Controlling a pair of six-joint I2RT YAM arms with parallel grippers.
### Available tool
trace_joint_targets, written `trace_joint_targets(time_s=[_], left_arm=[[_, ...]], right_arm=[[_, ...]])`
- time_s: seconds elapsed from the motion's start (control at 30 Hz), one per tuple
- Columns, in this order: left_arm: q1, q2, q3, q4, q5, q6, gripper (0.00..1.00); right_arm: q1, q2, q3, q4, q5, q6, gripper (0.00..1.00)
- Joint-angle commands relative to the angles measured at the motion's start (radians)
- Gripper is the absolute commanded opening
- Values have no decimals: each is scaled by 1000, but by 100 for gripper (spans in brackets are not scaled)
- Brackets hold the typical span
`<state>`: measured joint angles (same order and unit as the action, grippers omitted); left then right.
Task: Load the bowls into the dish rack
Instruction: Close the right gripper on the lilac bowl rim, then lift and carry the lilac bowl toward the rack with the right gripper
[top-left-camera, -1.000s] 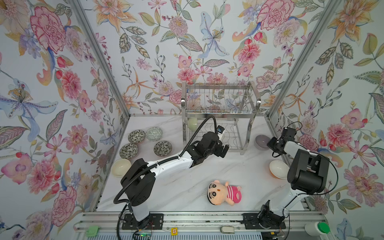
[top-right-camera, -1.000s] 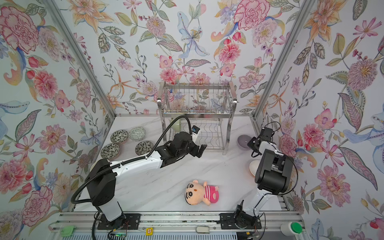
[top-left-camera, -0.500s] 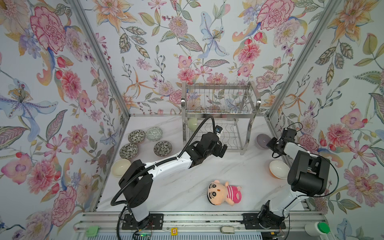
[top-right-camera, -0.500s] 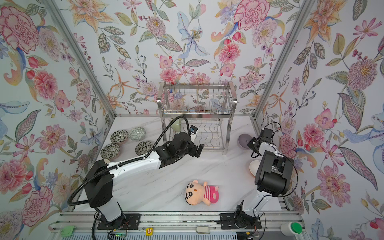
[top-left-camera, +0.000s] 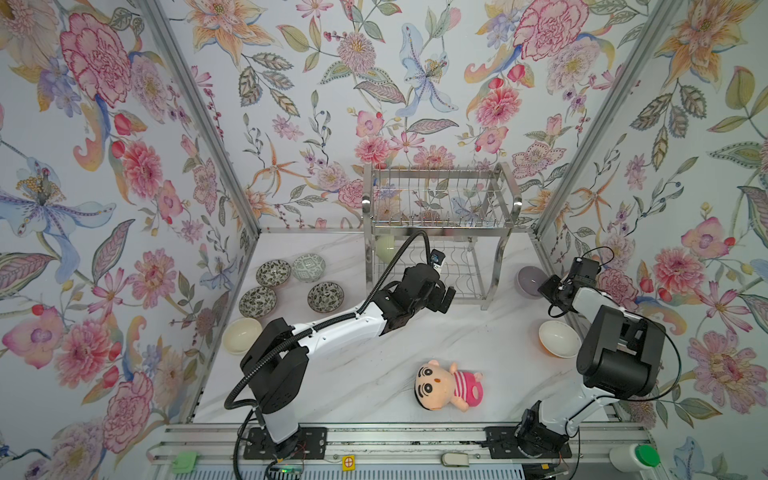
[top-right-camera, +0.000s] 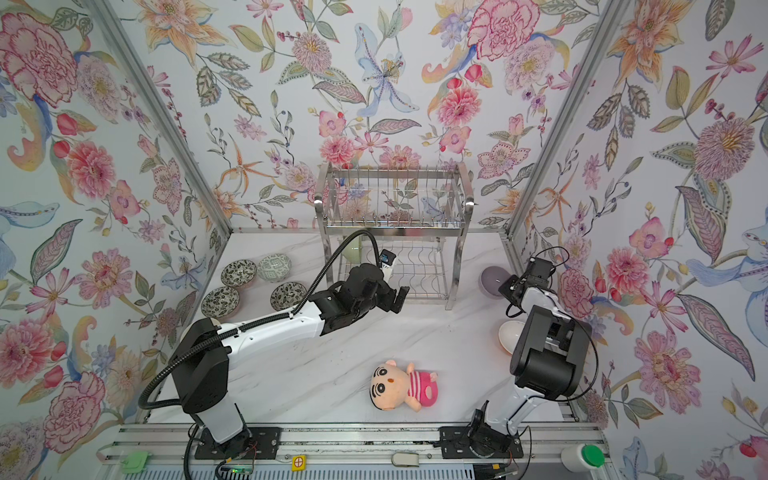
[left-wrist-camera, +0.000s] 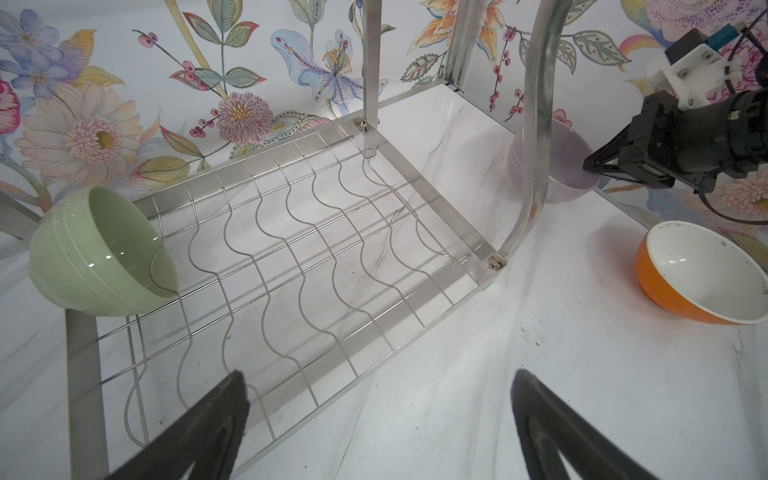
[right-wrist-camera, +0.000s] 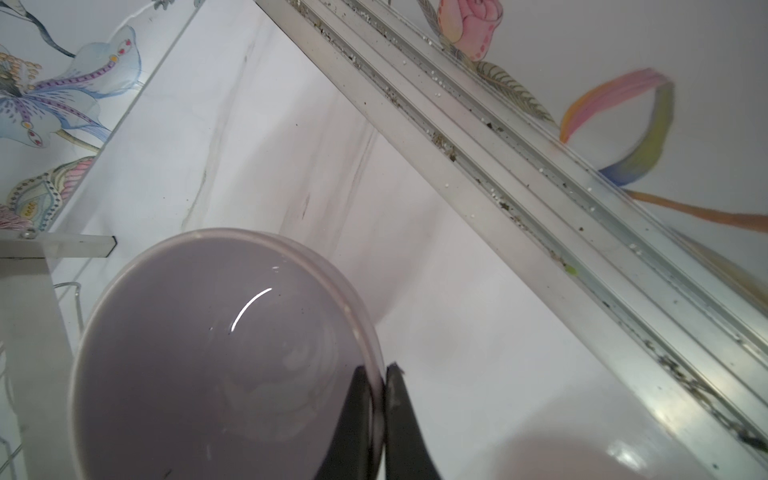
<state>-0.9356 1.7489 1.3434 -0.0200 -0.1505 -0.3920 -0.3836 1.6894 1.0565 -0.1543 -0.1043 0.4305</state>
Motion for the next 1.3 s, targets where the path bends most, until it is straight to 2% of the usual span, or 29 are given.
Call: trace_joint_targets(time_s=[0.0,0.3,0.53,0.73,1.0,1.13,1.27], left_arm=[[-10,-58,-44,25,-15,-52,99],[-7,-177,-176,30,18,-35,99],[2,-236,-199,12,97,-21,99],[3,-269,-242,-3,156,-10,99],[25,-362,-371,-7,147,-30,99],[42,-398,-409,-21,150,-42,99],[64,-444,-452,-29,155,-62,99]], right_arm=[[31,-102,-19,26,26,3,0],[99,-331,-82,-123,146,-74,0],[160,-445,-89,-233,170,-125,0],[308,-507,-102,-315,229,-150,0],[517,-543,-132,-390,349,-151,0],[571,-538,-137,-392,335,-136,0],[679,-502,-132,-394,329,-113,0]])
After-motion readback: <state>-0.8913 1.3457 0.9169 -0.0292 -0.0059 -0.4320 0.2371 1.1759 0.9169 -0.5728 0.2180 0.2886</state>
